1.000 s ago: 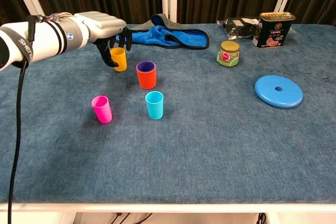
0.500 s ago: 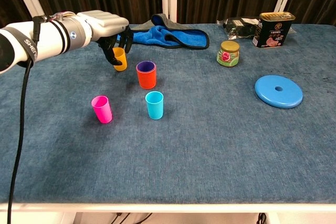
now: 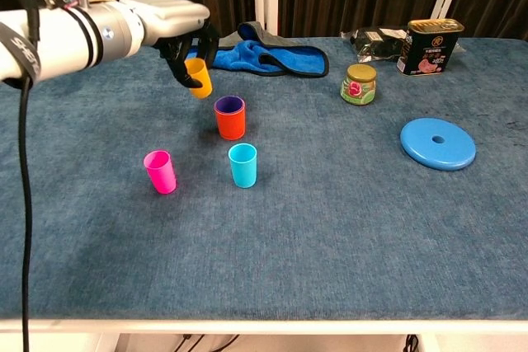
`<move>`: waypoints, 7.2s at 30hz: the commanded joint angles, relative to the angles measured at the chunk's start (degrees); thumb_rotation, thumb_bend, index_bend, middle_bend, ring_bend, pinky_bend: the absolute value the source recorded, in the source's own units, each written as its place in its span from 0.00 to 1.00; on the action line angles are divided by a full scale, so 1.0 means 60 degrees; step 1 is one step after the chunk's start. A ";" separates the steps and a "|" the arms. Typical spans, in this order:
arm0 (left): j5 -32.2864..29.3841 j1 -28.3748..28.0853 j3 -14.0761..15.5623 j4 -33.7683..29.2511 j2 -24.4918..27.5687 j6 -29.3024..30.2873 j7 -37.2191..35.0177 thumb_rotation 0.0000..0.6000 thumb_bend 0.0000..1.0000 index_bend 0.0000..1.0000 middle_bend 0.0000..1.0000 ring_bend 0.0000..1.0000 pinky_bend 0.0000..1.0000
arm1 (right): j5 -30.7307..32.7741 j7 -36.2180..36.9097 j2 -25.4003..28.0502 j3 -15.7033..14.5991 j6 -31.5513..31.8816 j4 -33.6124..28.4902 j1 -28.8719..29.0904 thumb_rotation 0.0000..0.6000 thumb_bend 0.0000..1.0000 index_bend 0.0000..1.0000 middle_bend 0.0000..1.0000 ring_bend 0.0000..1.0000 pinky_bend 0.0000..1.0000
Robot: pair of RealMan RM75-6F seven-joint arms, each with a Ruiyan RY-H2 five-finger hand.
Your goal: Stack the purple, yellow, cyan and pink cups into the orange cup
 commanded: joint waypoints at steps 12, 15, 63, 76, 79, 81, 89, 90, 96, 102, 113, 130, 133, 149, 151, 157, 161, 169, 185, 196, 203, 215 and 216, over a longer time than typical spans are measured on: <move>-0.0896 -0.0245 -0.0021 -0.3359 0.1141 0.1183 0.1277 1.00 0.28 0.50 0.53 0.51 0.62 | -0.0130 -0.0048 -0.0033 -0.0081 0.0171 -0.0047 -0.0088 1.00 0.17 0.00 0.00 0.00 0.00; -0.0902 -0.0283 0.0063 -0.3112 0.0897 0.1206 0.1204 1.00 0.28 0.50 0.53 0.51 0.62 | -0.0131 -0.0002 -0.0057 -0.0088 0.0157 0.0001 -0.0090 1.00 0.17 0.00 0.00 0.00 0.00; 0.1490 0.0430 0.1902 -0.5770 0.1127 0.2463 0.2443 1.00 0.21 0.29 0.37 0.30 0.52 | -0.0281 0.0274 0.0032 -0.0127 0.0197 0.0023 -0.0093 1.00 0.17 0.00 0.00 0.00 0.00; 0.2192 0.0507 0.1773 -0.4338 0.0007 0.2362 0.2184 1.00 0.21 0.27 0.33 0.29 0.51 | -0.0288 0.0534 0.0045 -0.0165 0.0216 0.0208 -0.0159 1.00 0.17 0.00 0.00 0.00 0.00; 0.2219 0.0523 0.1702 -0.4105 -0.0072 0.2287 0.2078 1.00 0.21 0.27 0.33 0.28 0.50 | -0.0252 0.0563 0.0036 -0.0164 0.0150 0.0255 -0.0143 1.00 0.17 0.00 0.00 0.00 0.00; 0.2101 0.0521 0.1667 -0.3899 -0.0133 0.2122 0.2010 1.00 0.21 0.27 0.32 0.28 0.50 | -0.0226 0.0595 0.0028 -0.0162 0.0102 0.0287 -0.0129 1.00 0.17 0.00 0.00 0.00 0.00; 0.1596 0.0533 0.1619 -0.3267 -0.0398 0.1503 0.1734 1.00 0.21 0.27 0.32 0.28 0.50 | -0.0184 0.0681 -0.0004 -0.0160 0.0035 0.0392 -0.0120 1.00 0.17 0.00 0.00 0.00 0.00; 0.1564 0.0530 0.1607 -0.3224 -0.0415 0.1463 0.1719 1.00 0.21 0.28 0.33 0.28 0.50 | -0.0176 0.0692 -0.0005 -0.0159 0.0023 0.0403 -0.0118 1.00 0.17 0.00 0.00 0.00 0.00; 0.1384 0.0532 0.1556 -0.2957 -0.0571 0.1362 0.1765 1.00 0.21 0.35 0.36 0.33 0.53 | -0.0169 0.0746 -0.0027 -0.0162 -0.0020 0.0472 -0.0105 1.00 0.17 0.00 0.00 0.00 0.00; 0.1374 0.0543 0.1589 -0.2850 -0.0651 0.1227 0.1729 1.00 0.21 0.40 0.42 0.41 0.58 | -0.0139 0.0801 -0.0057 -0.0164 -0.0093 0.0552 -0.0087 1.00 0.17 0.00 0.00 0.00 0.00; 0.1415 0.0506 0.1494 -0.2623 -0.0770 0.1036 0.1582 1.00 0.23 0.48 0.50 0.53 0.63 | -0.0142 0.0789 -0.0044 -0.0157 -0.0095 0.0545 -0.0082 1.00 0.17 0.00 0.00 0.00 0.00; 0.1284 0.1017 0.0800 -0.4939 0.1161 0.2512 0.1719 1.00 0.26 0.52 0.54 0.56 0.66 | -0.0122 0.0832 -0.0001 -0.0146 -0.0141 0.0552 -0.0066 1.00 0.17 0.00 0.00 0.00 0.00; 0.1022 0.0986 0.0526 -0.4844 0.1274 0.2585 0.1659 1.00 0.26 0.52 0.54 0.56 0.66 | -0.0148 0.0740 0.0011 -0.0163 -0.0155 0.0464 -0.0053 1.00 0.17 0.00 0.00 0.00 0.00; -0.0052 0.0312 -0.0054 -0.2685 0.0197 0.1328 0.0582 1.00 0.26 0.50 0.52 0.56 0.66 | -0.0134 0.0510 0.0126 -0.0122 -0.0101 0.0178 -0.0032 1.00 0.17 0.00 0.00 0.00 0.00; -0.0041 0.0214 -0.0102 -0.2496 0.0096 0.1262 0.0533 1.00 0.26 0.50 0.52 0.56 0.66 | -0.0101 0.0516 0.0126 -0.0124 -0.0140 0.0182 -0.0027 1.00 0.17 0.00 0.00 0.00 0.00; -0.0076 -0.0003 -0.0147 -0.1811 -0.0238 0.1083 0.0403 1.00 0.26 0.50 0.52 0.56 0.66 | -0.0066 0.0529 0.0118 -0.0129 -0.0187 0.0217 -0.0020 1.00 0.17 0.00 0.00 0.00 0.00; -0.0216 -0.0040 -0.0102 -0.1346 -0.0402 0.0914 0.0289 1.00 0.26 0.50 0.52 0.56 0.66 | -0.0064 0.0588 0.0125 -0.0122 -0.0148 0.0244 -0.0041 1.00 0.17 0.00 0.00 0.00 0.00; -0.0247 -0.0024 0.0016 -0.1258 -0.0407 0.0866 0.0266 1.00 0.26 0.50 0.52 0.56 0.66 | -0.0019 0.0667 0.0093 -0.0121 -0.0229 0.0356 -0.0023 1.00 0.17 0.00 0.00 0.00 0.00; -0.0062 0.0056 0.0199 -0.1629 -0.0160 0.1215 0.0544 1.00 0.22 0.18 0.25 0.26 0.48 | -0.0020 0.0630 0.0115 -0.0134 -0.0266 0.0326 -0.0012 1.00 0.17 0.00 0.00 0.00 0.00; -0.0426 0.0989 0.1237 -0.5219 0.2099 0.2300 0.1763 1.00 0.20 0.21 0.29 0.29 0.49 | -0.0058 0.0539 0.0175 -0.0176 -0.0422 0.0236 0.0070 1.00 0.17 0.00 0.00 0.00 0.00; 0.0154 0.1632 0.2237 -0.6293 0.2622 0.2995 0.2270 1.00 0.18 0.21 0.30 0.29 0.50 | -0.0139 0.0311 0.0238 -0.0181 -0.0378 -0.0009 0.0109 1.00 0.17 0.00 0.00 0.00 0.00; 0.1238 0.2373 0.2756 -0.5732 0.1988 0.3062 0.1565 1.00 0.18 0.17 0.30 0.32 0.53 | -0.0140 -0.0091 0.0247 -0.0253 -0.0487 -0.0297 0.0163 1.00 0.17 0.00 0.00 0.00 0.00; 0.1420 0.2404 0.2755 -0.5530 0.1827 0.3054 0.1508 1.00 0.18 0.17 0.30 0.32 0.53 | -0.0142 -0.0122 0.0247 -0.0260 -0.0480 -0.0319 0.0160 1.00 0.17 0.00 0.00 0.00 0.00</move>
